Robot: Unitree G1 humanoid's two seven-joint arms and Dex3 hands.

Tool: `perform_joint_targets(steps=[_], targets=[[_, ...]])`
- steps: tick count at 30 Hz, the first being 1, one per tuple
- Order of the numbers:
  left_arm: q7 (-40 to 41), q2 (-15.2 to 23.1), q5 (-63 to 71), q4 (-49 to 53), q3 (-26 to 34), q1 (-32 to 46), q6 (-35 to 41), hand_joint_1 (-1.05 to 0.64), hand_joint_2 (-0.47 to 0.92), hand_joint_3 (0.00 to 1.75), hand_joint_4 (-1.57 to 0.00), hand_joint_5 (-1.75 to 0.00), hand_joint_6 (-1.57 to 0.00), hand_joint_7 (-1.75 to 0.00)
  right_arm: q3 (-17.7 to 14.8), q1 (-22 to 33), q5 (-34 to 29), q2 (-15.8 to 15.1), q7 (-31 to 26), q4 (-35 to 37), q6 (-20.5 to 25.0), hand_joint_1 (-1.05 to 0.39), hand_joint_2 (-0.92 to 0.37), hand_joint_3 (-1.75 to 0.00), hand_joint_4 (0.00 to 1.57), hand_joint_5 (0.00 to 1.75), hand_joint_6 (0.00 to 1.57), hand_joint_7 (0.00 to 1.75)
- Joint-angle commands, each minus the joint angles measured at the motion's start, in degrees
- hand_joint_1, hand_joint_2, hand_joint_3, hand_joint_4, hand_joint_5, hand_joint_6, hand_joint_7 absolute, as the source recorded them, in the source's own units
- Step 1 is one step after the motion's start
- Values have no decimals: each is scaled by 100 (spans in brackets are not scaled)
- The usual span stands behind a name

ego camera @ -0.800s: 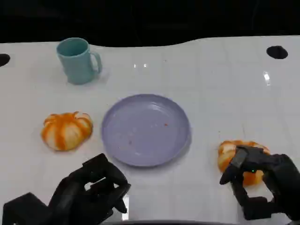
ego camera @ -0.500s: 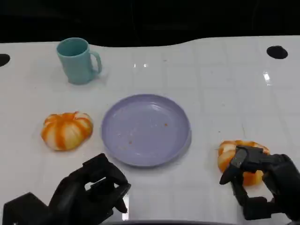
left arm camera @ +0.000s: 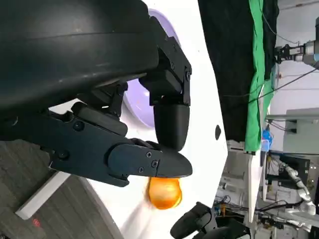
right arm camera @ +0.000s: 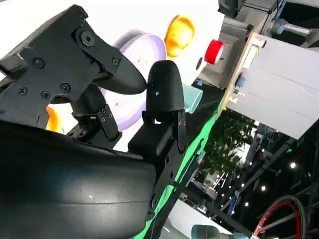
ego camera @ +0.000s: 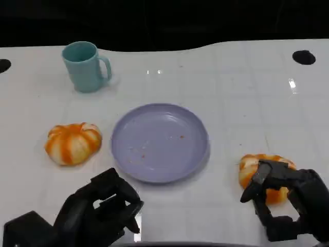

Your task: Grasp the bread from the table and place it into the plate.

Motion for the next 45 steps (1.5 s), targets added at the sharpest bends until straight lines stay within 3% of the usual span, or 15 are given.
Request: perform_joint_targets(steps=[1, 9, 14, 18, 22, 27, 38, 45], targets=[[27, 38, 13, 42, 28, -28, -50, -62, 92, 22, -72, -175, -59, -160, -68, 13, 56, -36, 6, -237, 198, -3, -49, -106, 74, 129, 72, 95], [17, 38, 6, 76, 36, -50, -70, -61, 92, 24, -72, -175, -59, -160, -167, -41, -253, -187, -65, -593, 432, -13, -56, -80, 51, 101, 51, 66], [19, 56, 38, 62, 24, -43, -75, -62, 92, 24, -71, -175, -59, -160, -265, -71, -869, -437, -148, -881, 613, -32, -79, -29, 33, 75, 43, 41], [15, 63, 56, 64, 16, -43, -93, -62, 92, 24, -71, -175, -59, -161, -310, -69, -1409, -733, -130, -1247, 909, -38, -85, -11, 18, 65, 34, 25], [0, 66, 11, 55, 22, -42, -37, -61, 92, 24, -71, -175, -58, -160, -339, -55, -2163, -1222, 17, -1740, 1366, -44, -83, -4, 2, 57, 24, 15], [-2, 49, -6, 101, 34, -60, -74, -61, 92, 24, -70, -175, -58, -160, -287, -20, -2708, -1538, 181, -2255, 1804, -44, -79, 0, 0, 50, 26, 10], [34, 30, 54, 152, 7, -119, -103, -62, 92, 24, -71, -175, -58, -161, -55, -126, -3365, -1857, 682, -2824, 2551, -22, -69, 0, 0, 32, 23, 3], [26, 17, 57, 191, -13, -122, -154, -62, 92, 24, -72, -175, -58, -161, 255, -325, -3974, -1966, 717, -2649, 2768, -26, -68, 0, 0, 32, 26, 2]])
